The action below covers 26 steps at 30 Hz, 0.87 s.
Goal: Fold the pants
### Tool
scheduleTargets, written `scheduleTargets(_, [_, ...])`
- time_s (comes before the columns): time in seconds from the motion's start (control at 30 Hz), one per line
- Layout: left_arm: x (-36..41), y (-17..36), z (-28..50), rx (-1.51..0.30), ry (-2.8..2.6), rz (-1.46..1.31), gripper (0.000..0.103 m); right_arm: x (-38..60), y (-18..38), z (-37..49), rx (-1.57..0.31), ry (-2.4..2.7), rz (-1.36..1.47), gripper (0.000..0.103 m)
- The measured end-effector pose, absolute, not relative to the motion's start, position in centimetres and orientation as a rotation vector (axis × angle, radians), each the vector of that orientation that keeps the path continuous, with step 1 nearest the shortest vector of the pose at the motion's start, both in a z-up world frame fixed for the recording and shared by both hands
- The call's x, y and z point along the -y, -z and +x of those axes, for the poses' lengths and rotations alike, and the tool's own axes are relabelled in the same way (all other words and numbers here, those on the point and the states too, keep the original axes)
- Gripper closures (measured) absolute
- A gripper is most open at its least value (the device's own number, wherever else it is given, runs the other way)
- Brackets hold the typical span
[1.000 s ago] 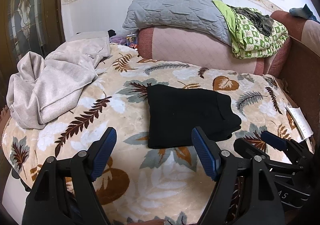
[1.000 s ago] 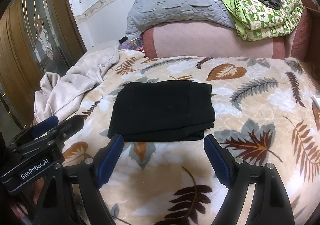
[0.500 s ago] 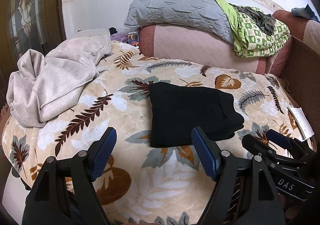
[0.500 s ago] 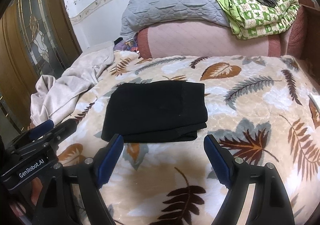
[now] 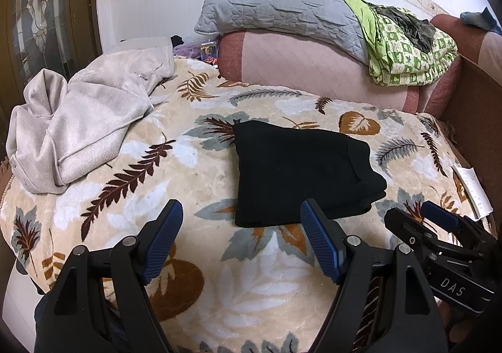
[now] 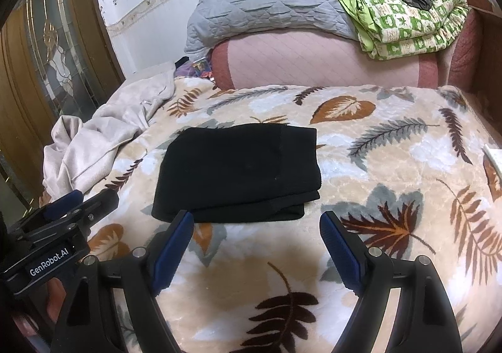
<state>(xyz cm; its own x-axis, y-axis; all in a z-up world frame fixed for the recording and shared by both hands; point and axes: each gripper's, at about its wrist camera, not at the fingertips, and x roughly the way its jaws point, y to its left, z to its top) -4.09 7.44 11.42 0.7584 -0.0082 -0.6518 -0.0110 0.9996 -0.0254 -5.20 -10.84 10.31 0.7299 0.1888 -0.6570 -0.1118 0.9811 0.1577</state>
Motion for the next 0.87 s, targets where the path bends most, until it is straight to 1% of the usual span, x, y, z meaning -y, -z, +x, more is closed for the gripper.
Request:
scheduleTargets(0.5, [-7.26, -10.88, -3.90, -0.722, 0.002, -0.026, 0.025, 10.96, -9.62, -4.92, -0.748, -0.169, 0.121, 0.019])
scheduleTargets(0.73, [-6.63, -10.84, -4.28, -0.686, 0.015, 0.011, 0.025, 11.09, -9.57, -5.03, -0.747, -0.168, 0.130, 0.019])
scheduleTargets(0.87, [-6.48, -10.83, -4.29, -0.714, 0.038, -0.013, 0.025, 11.35, -9.63, -5.22, -0.745, -0.165, 0.133, 0.019])
